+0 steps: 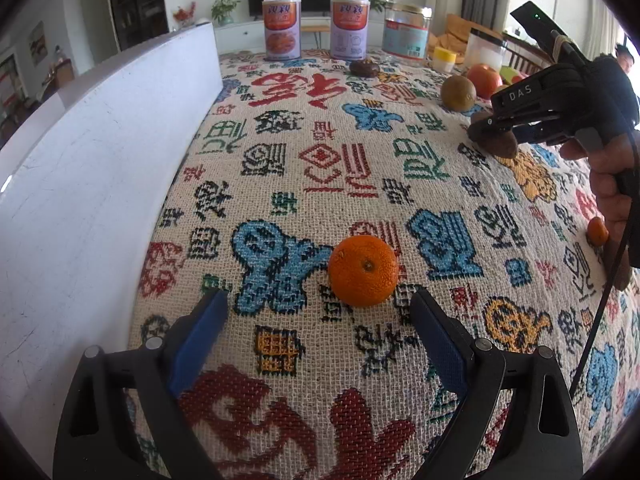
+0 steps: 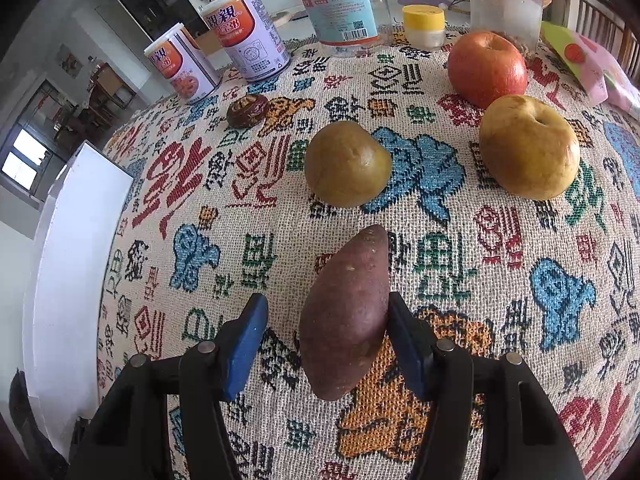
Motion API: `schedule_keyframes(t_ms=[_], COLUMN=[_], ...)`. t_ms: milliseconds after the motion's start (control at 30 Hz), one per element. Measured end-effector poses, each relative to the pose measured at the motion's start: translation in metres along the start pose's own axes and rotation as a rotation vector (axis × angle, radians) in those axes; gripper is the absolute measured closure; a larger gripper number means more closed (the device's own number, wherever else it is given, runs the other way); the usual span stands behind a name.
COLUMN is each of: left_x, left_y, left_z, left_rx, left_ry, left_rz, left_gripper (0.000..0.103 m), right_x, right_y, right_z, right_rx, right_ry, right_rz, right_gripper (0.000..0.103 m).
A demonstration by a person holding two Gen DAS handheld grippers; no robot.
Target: Organize fruits
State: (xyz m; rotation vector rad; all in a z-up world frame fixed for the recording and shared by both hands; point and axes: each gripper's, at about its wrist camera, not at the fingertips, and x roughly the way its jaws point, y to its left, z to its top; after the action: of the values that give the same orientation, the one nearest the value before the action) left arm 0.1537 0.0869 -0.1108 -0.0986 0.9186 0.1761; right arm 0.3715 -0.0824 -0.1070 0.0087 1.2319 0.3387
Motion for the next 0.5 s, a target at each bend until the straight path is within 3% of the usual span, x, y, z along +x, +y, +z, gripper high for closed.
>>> schedule_keyframes(t_ms=[33,133,267,367,500], left_x=[0.0,0.0,0.0,0.0,-0.002], left_y=[0.0,-0.001,0.0,0.0,0.005], left_z=[0.0,0.0,0.0,0.0,0.0], left_rx=[0.0,-0.001,-0.002,0.0,-0.013], left_ry=[0.0,0.0,-0.001,-0.001,-0.007], left_rz=[0.0,-0.002,-0.003,0.0,-0.032], left_gripper=[0.01,0.01,0.009,0.009,0.009], right_x=[-0.001,-0.013,-0.051,-0.07,-0.078], right_y=[0.006,0.012,0.027,0.027,0.02], right_z=[-0.005,-0.028,-0.092,-0.154,-0.216], right_rx=[-0.028,-0.049,-0.15,-0.151,-0.15], right_ry=[0.002,0.032,0.019,-0.027,-0.149], right_rz=[-0.031,0.009,0.041,0.055,-0.025], right_gripper=[0.063,0.063,0.063,0.063,0.063])
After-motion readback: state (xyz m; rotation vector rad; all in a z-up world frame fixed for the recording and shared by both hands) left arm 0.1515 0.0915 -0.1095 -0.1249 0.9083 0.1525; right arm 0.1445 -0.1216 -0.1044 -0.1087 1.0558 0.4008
